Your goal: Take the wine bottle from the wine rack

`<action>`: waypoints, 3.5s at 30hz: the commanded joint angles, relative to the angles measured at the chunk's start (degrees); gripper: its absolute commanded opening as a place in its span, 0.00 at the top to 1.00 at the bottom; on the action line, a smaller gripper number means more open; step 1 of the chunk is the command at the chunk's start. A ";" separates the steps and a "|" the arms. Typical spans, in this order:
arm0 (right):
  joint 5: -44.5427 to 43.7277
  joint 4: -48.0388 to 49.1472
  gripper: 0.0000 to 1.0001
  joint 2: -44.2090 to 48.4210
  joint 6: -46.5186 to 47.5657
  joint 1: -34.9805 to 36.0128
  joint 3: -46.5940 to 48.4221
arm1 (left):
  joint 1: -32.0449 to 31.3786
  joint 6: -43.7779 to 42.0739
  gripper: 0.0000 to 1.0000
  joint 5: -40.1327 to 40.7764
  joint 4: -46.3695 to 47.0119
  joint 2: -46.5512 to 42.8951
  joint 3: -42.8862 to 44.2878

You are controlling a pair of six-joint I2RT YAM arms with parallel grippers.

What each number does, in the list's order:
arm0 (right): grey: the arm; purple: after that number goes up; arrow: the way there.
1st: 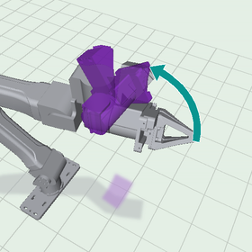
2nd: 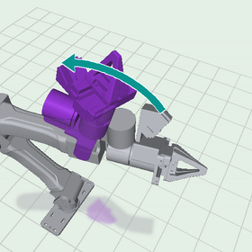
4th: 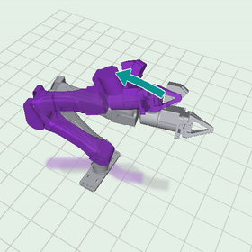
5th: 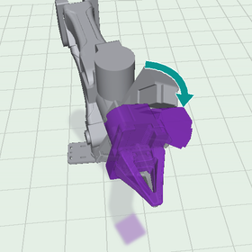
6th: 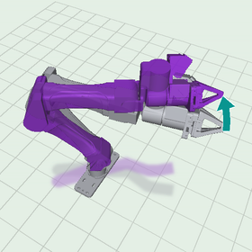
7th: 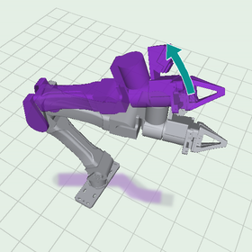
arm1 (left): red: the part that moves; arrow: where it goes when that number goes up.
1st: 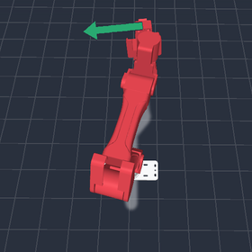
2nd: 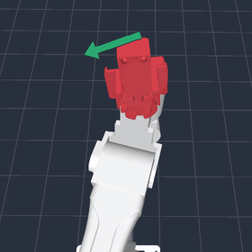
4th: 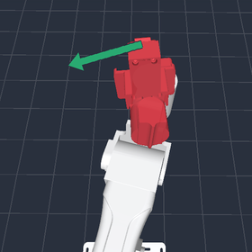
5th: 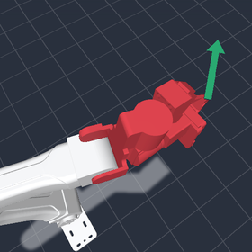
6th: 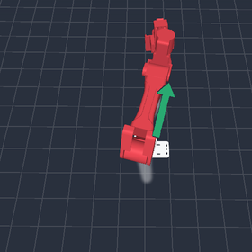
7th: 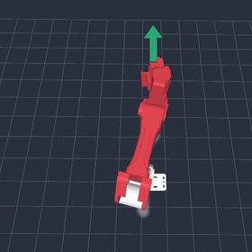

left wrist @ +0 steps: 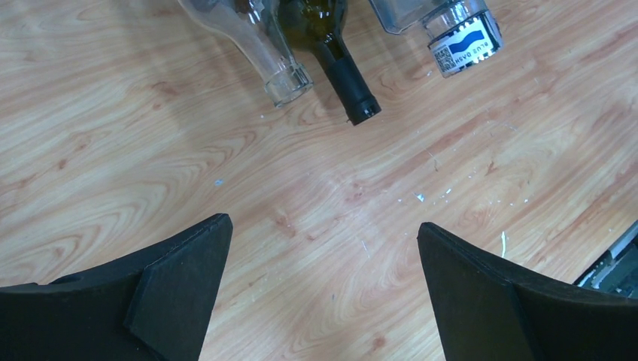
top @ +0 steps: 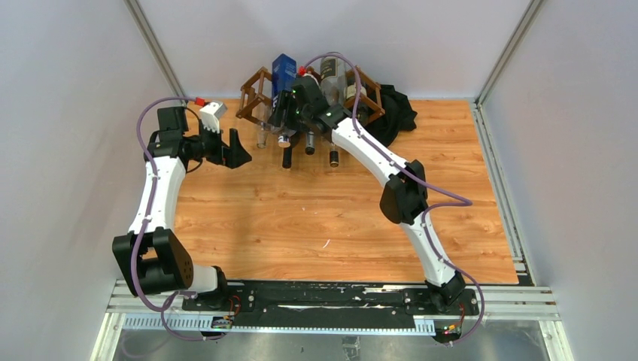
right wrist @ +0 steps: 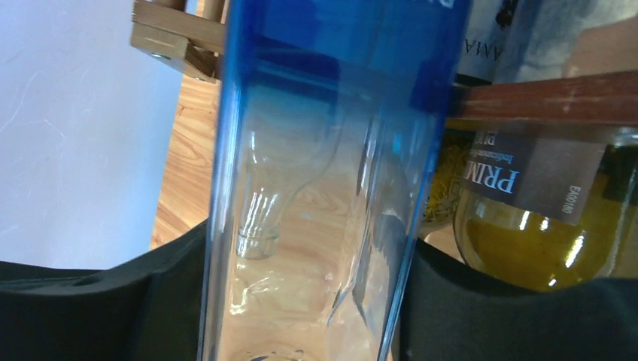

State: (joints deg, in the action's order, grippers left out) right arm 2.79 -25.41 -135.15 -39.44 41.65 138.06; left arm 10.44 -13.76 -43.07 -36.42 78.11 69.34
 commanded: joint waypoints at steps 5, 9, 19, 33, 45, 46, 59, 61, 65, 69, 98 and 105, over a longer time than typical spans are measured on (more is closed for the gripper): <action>2.13 3.99 0.67 3.62 -0.31 -1.03 -1.52 | 0.46 -1.55 0.00 -2.44 -1.47 -2.15 -0.54; 3.74 5.06 0.83 6.76 0.13 -1.10 -3.97 | 0.46 -3.18 0.00 -2.30 -1.95 -2.55 -0.01; 10.12 9.61 1.00 16.63 -0.22 -1.12 -11.82 | -0.33 -8.10 0.00 -0.72 -4.40 -3.42 4.12; 26.34 9.04 1.00 28.60 0.30 -3.04 -22.99 | -6.17 -12.87 0.00 2.20 -4.36 -6.18 6.29; 33.42 -3.76 1.00 43.01 10.15 -3.75 -36.94 | -11.64 -39.10 0.00 2.91 -4.07 -14.52 -0.85; 33.66 -5.03 1.00 43.60 10.80 -3.69 -37.45 | -12.32 -41.51 0.00 3.57 -3.34 -15.61 -1.78; 38.34 -9.48 1.00 46.97 15.01 -0.40 -42.51 | -21.53 -60.88 0.00 8.76 0.73 -28.39 -10.37; 38.67 -10.49 1.00 46.39 16.02 1.10 -41.84 | -23.77 -64.43 0.00 9.76 0.74 -30.65 -13.17; 39.06 -12.80 1.00 44.63 18.32 3.67 -40.13 | -27.80 -69.13 0.00 11.33 0.70 -33.73 -16.73; 38.78 -15.09 1.00 42.77 20.50 6.43 -38.59 | -28.98 -70.65 0.00 11.95 0.69 -33.16 -17.47; 34.74 -20.81 0.11 42.16 29.82 10.02 -33.81 | -30.92 -64.07 1.00 9.79 19.51 -43.65 -32.12; 29.52 -16.22 0.08 49.31 31.61 6.38 -33.95 | -30.92 -48.96 1.00 10.11 27.16 -43.71 -30.98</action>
State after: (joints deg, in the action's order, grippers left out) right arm 35.53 -47.00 -92.55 -10.44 50.02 101.84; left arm -20.03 -72.07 -31.73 -23.88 35.57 35.70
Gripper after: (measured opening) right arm 0.916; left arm 0.673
